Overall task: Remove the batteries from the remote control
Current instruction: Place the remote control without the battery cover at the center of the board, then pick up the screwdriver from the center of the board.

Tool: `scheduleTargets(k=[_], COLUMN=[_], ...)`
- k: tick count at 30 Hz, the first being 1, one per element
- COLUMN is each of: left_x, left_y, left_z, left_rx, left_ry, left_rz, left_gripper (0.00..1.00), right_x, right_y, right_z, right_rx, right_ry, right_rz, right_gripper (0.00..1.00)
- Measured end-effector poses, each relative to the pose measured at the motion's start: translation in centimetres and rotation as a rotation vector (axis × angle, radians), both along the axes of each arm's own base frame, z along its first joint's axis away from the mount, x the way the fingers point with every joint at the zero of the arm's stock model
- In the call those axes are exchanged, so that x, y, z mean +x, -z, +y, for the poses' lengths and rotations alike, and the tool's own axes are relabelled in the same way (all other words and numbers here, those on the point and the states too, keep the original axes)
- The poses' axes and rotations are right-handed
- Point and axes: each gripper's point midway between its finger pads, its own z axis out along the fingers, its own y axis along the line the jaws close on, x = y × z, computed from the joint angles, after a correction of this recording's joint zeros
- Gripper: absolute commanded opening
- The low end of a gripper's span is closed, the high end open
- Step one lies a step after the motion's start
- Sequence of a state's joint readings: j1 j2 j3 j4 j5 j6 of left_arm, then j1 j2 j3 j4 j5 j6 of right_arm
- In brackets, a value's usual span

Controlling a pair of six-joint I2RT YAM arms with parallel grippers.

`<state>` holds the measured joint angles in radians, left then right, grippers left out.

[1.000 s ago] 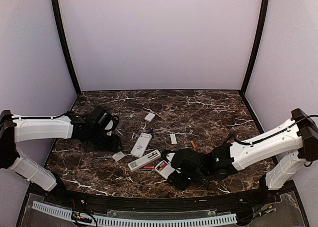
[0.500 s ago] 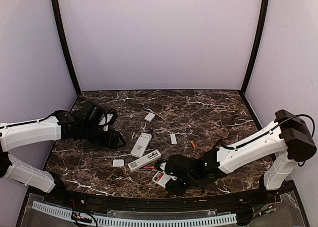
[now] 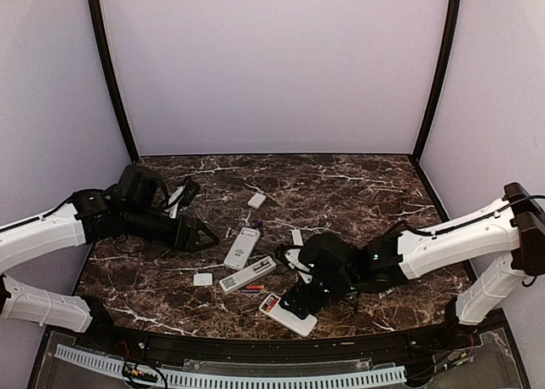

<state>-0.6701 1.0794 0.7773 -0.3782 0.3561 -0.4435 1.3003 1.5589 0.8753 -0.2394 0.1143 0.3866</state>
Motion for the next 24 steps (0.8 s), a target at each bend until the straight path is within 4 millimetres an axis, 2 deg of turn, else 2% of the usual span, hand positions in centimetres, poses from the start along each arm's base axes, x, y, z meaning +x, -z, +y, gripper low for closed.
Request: scheduleTargets(k=[3,5,6,9,13,15,20,24], left_x=[0.3,1.0,1.5,3.2,4.9,5.3,5.5,5.6], left_y=[-1.4,-2.6,-3.3,-4.0,-3.9,-3.9,-3.7,-3.8], left_z=[-0.2,0.0,0.2,1.5,3.2,3.4,3.5,3.2], left_rx=[-0.010,-0.023,-0.032,-0.046,-0.061,-0.080,-0.109,-0.121], left_ry=[0.013,0.011,0.002,-0.041,-0.097,-0.099,-0.088,-0.068], left_rz=[-0.025,-0.051,-0.064,-0.086,-0.087,-0.090,-0.088,-0.095], left_gripper=[0.82,0.82,0.82,0.82,0.82,0.82,0.82,0.82], right_x=[2.2,3.6,4.5,5.7,6.1,6.1,6.3,6.4], right_y=[-1.3,-1.3,-0.7,1.2,3.2,3.7,4.3,5.1], right_z=[-1.3,-2.5,-3.7,-6.6,-9.4,-10.1,-10.7,-10.9], right_rx=[0.035,0.029,0.011,-0.062,-0.159,-0.191,-0.224,-0.257], right_ry=[0.102,0.170,0.225,0.318,0.396,0.415,0.434,0.434], right_rz=[0.002,0.011,0.023,0.055,0.081,0.084,0.078,0.079], right_gripper=[0.74,0.70,0.69,0.68,0.65,0.61,0.42,0.36])
